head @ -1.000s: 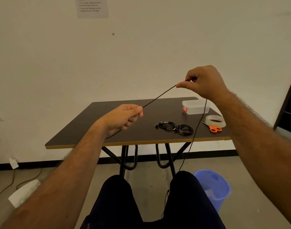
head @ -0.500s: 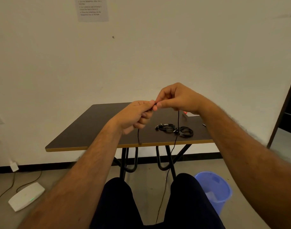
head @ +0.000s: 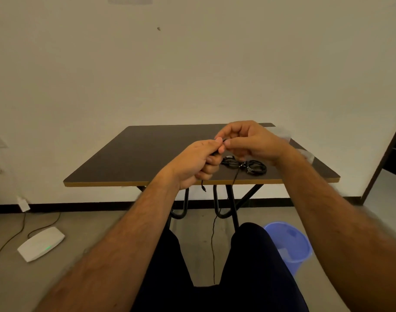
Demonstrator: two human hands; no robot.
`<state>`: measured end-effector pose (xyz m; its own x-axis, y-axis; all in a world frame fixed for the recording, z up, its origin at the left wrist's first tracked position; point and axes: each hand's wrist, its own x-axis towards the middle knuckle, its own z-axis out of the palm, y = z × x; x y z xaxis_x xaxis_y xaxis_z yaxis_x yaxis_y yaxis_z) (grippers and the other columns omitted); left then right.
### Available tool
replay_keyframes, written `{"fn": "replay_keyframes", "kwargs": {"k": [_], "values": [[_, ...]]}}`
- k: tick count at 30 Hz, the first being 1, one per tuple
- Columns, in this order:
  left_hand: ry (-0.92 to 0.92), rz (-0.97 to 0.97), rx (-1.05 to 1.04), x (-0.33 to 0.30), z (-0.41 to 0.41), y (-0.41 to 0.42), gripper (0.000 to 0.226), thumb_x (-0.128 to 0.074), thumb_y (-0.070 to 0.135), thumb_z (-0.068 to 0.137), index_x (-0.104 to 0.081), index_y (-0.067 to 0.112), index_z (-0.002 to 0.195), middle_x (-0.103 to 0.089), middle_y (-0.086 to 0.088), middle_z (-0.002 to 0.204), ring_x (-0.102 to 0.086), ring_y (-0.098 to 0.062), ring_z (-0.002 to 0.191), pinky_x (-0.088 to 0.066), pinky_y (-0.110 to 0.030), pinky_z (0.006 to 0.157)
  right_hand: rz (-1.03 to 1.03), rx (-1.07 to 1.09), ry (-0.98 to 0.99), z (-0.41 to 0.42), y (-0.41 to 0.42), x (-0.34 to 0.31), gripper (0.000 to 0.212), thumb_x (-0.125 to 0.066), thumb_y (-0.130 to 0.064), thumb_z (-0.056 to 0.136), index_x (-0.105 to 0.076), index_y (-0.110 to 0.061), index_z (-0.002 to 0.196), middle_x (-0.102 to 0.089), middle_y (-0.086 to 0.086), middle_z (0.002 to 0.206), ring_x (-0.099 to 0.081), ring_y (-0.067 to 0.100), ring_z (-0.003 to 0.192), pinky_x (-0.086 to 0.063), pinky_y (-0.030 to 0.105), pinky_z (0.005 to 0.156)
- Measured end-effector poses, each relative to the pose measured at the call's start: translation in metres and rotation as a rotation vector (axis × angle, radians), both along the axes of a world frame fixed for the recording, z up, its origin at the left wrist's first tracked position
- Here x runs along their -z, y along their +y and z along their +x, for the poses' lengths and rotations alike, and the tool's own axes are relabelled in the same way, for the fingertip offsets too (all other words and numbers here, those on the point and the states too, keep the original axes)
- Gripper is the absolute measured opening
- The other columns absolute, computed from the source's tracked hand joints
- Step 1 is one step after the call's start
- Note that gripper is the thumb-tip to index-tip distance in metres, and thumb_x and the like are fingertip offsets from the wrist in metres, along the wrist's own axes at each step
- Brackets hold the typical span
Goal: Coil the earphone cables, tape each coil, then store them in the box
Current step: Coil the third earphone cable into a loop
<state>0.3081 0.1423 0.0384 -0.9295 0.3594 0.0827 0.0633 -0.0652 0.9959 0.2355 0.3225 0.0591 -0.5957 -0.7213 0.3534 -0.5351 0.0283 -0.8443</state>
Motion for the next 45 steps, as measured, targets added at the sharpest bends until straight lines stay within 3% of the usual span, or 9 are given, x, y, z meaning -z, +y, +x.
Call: {"fn": "replay_keyframes", "kwargs": {"k": [3, 7, 12, 25, 32, 34, 38, 42, 45], "values": [[-0.024, -0.001, 0.010, 0.010, 0.005, -0.005, 0.034, -0.034, 0.035, 0.107, -0.049, 0.020, 0.080, -0.026, 0.007, 0.059, -0.013, -0.008, 0.049, -0.011, -0.020, 0.041, 0.026, 0.050, 0.033, 0.002, -0.001, 0.004, 0.020, -0.072, -0.024, 0.083, -0.073, -0.008, 0.095, -0.056, 0.041, 0.079, -0.033, 0.019, 0.048, -0.028, 0.024, 0.043], [-0.099, 0.104, 0.036, 0.041, 0.022, -0.003, 0.036, -0.033, 0.037, 0.106, -0.047, 0.021, 0.076, -0.024, 0.006, 0.059, -0.009, -0.010, 0.050, -0.008, -0.021, 0.042, 0.007, 0.115, 0.128, 0.013, -0.004, 0.021, 0.009, -0.073, -0.028, 0.083, -0.074, -0.019, 0.085, -0.056, 0.024, 0.068, -0.043, 0.026, 0.056, -0.039, 0.025, 0.051], [-0.184, 0.193, 0.067, 0.070, 0.040, 0.001, 0.035, -0.035, 0.043, 0.101, -0.046, 0.021, 0.076, -0.027, 0.007, 0.058, -0.012, -0.010, 0.050, -0.012, -0.021, 0.042, -0.059, 0.197, 0.115, 0.028, -0.013, 0.058, 0.007, -0.064, -0.012, 0.094, -0.068, -0.015, 0.089, -0.052, -0.009, 0.058, -0.041, 0.007, 0.049, -0.037, 0.019, 0.048], [-0.242, 0.197, 0.020, 0.077, 0.051, 0.008, 0.043, -0.028, 0.050, 0.103, -0.043, 0.021, 0.074, -0.022, 0.008, 0.056, -0.015, -0.008, 0.049, -0.016, -0.022, 0.045, -0.337, 0.279, -0.045, 0.030, -0.041, 0.088, 0.008, -0.062, -0.009, 0.095, -0.066, -0.012, 0.089, -0.047, 0.002, 0.057, -0.037, 0.010, 0.043, -0.034, 0.023, 0.041], [-0.084, 0.255, -0.018, 0.064, 0.057, 0.012, 0.032, -0.040, 0.045, 0.093, -0.044, 0.021, 0.073, -0.023, 0.009, 0.052, -0.013, -0.006, 0.044, -0.010, -0.022, 0.041, -0.340, 0.227, -0.121, 0.050, -0.051, 0.112, 0.018, -0.062, 0.002, 0.091, -0.067, -0.011, 0.081, -0.067, -0.001, 0.072, -0.061, 0.007, 0.069, -0.052, 0.021, 0.065], [-0.014, 0.281, -0.071, 0.060, 0.056, 0.009, 0.029, -0.041, 0.041, 0.094, -0.045, 0.019, 0.076, -0.022, 0.007, 0.054, -0.012, -0.008, 0.045, -0.010, -0.023, 0.041, -0.333, 0.185, -0.170, 0.061, -0.053, 0.119, 0.018, -0.058, 0.005, 0.092, -0.066, -0.008, 0.082, -0.067, -0.001, 0.072, -0.062, 0.007, 0.069, -0.052, 0.022, 0.064], [0.069, 0.272, -0.167, 0.054, 0.053, 0.003, 0.029, -0.038, 0.033, 0.101, -0.051, 0.017, 0.081, -0.024, 0.006, 0.056, -0.017, -0.007, 0.045, -0.013, -0.023, 0.042, -0.316, 0.136, -0.247, 0.085, -0.058, 0.133, 0.020, -0.050, 0.002, 0.097, -0.063, -0.007, 0.085, -0.058, -0.012, 0.054, -0.051, -0.001, 0.048, -0.039, 0.010, 0.048], [0.117, 0.262, -0.269, 0.054, 0.053, 0.006, 0.033, -0.031, 0.027, 0.107, -0.051, 0.014, 0.083, -0.027, 0.005, 0.056, -0.019, -0.007, 0.045, -0.015, -0.022, 0.041, -0.241, 0.184, -0.242, 0.094, -0.057, 0.148, 0.022, -0.053, -0.014, 0.100, -0.062, -0.001, 0.084, -0.047, 0.005, 0.059, -0.038, 0.011, 0.048, -0.033, 0.021, 0.045], [0.197, 0.232, -0.338, 0.052, 0.053, 0.003, 0.033, -0.031, 0.025, 0.108, -0.053, 0.013, 0.086, -0.032, 0.006, 0.056, -0.023, -0.007, 0.045, -0.021, -0.019, 0.040, -0.084, 0.178, -0.246, 0.105, -0.054, 0.147, 0.018, -0.052, -0.017, 0.100, -0.069, -0.015, 0.093, -0.051, 0.005, 0.065, -0.043, 0.013, 0.052, -0.038, 0.022, 0.048]]}}
